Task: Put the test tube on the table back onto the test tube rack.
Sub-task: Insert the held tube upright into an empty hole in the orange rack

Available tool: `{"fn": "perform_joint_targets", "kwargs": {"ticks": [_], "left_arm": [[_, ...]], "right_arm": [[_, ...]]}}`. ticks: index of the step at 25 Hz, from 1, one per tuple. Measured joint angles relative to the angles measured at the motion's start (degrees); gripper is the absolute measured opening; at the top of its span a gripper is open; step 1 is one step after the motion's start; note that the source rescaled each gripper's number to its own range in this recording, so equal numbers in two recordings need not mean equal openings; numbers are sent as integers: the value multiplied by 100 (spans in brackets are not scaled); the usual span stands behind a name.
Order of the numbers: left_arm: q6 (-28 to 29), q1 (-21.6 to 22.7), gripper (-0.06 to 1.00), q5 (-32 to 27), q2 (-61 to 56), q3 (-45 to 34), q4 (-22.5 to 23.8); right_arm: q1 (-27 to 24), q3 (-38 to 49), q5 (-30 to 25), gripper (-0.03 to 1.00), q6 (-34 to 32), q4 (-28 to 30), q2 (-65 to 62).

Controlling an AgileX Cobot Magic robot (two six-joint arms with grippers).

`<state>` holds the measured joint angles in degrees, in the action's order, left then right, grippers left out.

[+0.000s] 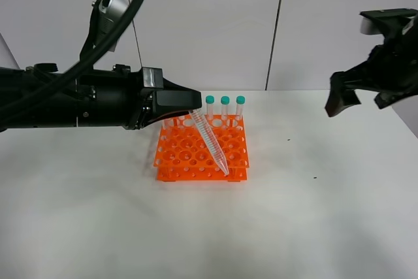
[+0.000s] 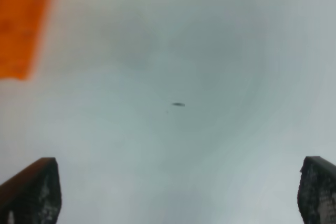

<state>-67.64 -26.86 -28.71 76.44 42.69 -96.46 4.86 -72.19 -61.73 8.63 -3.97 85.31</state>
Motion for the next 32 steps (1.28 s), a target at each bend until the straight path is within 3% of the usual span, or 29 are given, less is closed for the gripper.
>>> {"fn": "perform_joint_targets", "kwargs": {"ticks": [4, 20, 26, 28, 32], "left_arm": [[0, 0, 2, 0, 0, 0, 0], [0, 0, 2, 0, 0, 0, 0], [0, 0, 2, 0, 0, 0, 0], [0, 0, 2, 0, 0, 0, 0], [0, 0, 2, 0, 0, 0, 0]], "right_arm": [[-425, 0, -128, 100, 14, -13, -48], [-45, 161, -749, 100, -20, 33, -230], [-45, 1672, -753, 100, -74, 38, -1658], [-45, 2577, -793, 100, -191, 38, -2858], [-45, 3429, -657, 100, -354, 38, -4533]]}}
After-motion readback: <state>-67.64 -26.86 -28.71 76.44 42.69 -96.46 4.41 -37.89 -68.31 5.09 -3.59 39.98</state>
